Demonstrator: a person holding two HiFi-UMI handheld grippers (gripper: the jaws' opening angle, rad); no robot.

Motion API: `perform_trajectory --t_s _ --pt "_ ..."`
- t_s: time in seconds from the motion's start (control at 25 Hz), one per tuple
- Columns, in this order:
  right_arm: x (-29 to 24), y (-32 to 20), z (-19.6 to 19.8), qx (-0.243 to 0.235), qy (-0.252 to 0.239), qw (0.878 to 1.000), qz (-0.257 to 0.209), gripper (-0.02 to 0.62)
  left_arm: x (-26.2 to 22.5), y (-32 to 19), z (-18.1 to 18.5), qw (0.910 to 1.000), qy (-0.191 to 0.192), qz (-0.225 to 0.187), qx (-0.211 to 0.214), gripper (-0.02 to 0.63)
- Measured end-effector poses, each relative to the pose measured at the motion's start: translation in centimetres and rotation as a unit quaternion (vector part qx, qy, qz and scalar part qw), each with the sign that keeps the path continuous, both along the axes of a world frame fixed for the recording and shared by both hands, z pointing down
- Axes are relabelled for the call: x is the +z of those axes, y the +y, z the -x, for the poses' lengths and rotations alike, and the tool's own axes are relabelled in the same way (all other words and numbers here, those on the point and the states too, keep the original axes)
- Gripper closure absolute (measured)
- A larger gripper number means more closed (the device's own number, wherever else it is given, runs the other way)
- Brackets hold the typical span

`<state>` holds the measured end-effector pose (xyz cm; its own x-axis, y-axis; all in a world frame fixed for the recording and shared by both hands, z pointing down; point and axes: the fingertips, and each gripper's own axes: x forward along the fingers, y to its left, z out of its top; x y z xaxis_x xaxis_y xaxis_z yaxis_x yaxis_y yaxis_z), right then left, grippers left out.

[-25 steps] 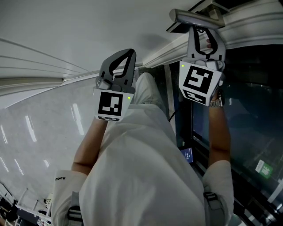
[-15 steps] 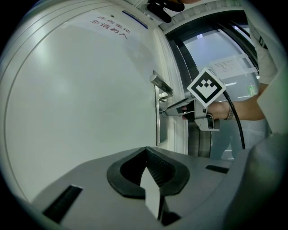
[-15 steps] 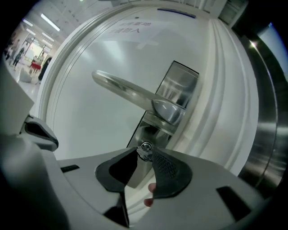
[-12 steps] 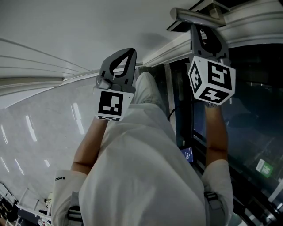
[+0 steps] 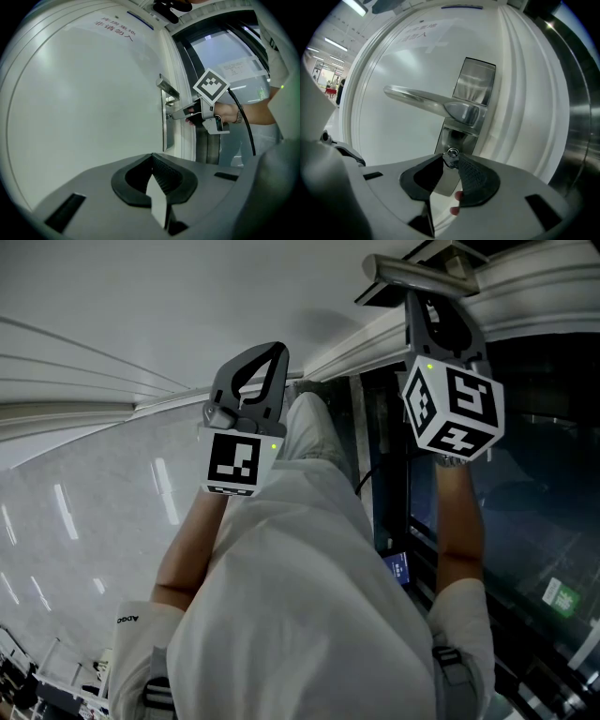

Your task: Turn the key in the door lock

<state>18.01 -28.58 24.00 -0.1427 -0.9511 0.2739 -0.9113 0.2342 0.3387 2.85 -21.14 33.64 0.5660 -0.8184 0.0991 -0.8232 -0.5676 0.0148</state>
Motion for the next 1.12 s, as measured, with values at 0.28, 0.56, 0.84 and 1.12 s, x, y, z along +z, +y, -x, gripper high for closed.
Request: perform_trajectory --t_s 0.28,0.56,0.84,1.12 --pt "0.2 -0.1 -0.5 0.014 -0.122 0.992 0.024 0.583 -0.1 0.0 0.1 1.0000 0.002 -0.002 -0.003 0.598" --pt "0.3 -0.1 -0.6 0.020 -0.155 0.987 0.034 0.584 0.1 0.1 0.5 0.9999 0.002 0.002 -0.010 0.598" --pt "0.5 -0.2 -1.1 0.031 -0.347 0.934 0.076 0.584 -0.1 0.2 0.4 0.9999 0.002 -0.001 -0.013 0.598" --pt "0.6 -0.2 -1.4 0.035 -0.484 0.869 0.097 0.584 -0.1 0.2 0.6 0.9998 0.000 -0.001 -0.018 0.598"
